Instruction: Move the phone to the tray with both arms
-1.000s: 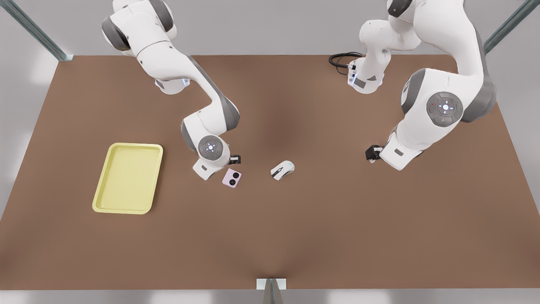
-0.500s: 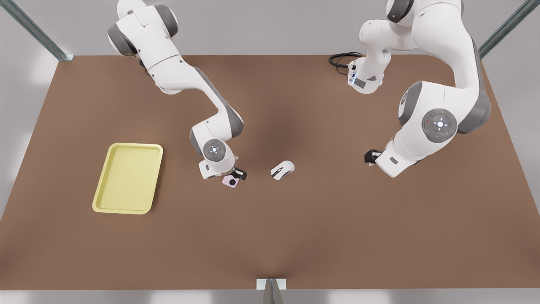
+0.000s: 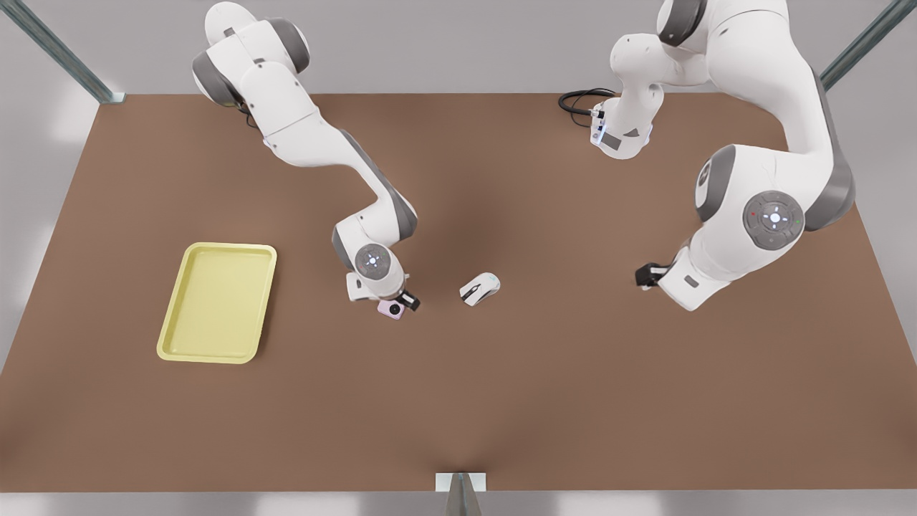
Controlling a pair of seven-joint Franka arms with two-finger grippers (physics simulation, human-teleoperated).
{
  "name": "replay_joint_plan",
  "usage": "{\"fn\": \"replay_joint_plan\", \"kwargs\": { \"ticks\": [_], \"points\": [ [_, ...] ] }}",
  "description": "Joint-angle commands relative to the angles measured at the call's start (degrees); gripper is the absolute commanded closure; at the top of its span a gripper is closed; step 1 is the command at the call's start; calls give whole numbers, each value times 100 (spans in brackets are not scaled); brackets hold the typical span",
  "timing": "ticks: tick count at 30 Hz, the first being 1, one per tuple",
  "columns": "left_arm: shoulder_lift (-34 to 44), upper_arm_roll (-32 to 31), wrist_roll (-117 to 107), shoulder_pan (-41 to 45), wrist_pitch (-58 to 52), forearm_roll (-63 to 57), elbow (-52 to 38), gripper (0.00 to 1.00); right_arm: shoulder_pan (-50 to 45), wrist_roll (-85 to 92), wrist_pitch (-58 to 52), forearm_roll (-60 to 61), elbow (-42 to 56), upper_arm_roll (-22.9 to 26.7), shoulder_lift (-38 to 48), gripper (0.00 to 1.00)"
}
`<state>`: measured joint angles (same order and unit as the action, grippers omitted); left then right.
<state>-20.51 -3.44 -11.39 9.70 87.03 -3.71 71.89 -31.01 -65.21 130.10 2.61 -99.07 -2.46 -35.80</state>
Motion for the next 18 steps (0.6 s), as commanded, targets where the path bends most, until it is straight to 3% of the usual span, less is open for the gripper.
{"fn": "replay_joint_plan", "kwargs": {
  "ticks": [1,6,18],
  "points": [
    [-14,10,-171,6,-1,-7,-17,0,16,-272,411,-7,-60,0,-6,0],
    [-67,63,-233,6,7,-16,-17,0,16,984,454,-7,63,0,-138,0],
    [-234,63,-233,6,60,-7,-17,0,16,1186,525,-68,-42,0,-269,0]
  ]
}}
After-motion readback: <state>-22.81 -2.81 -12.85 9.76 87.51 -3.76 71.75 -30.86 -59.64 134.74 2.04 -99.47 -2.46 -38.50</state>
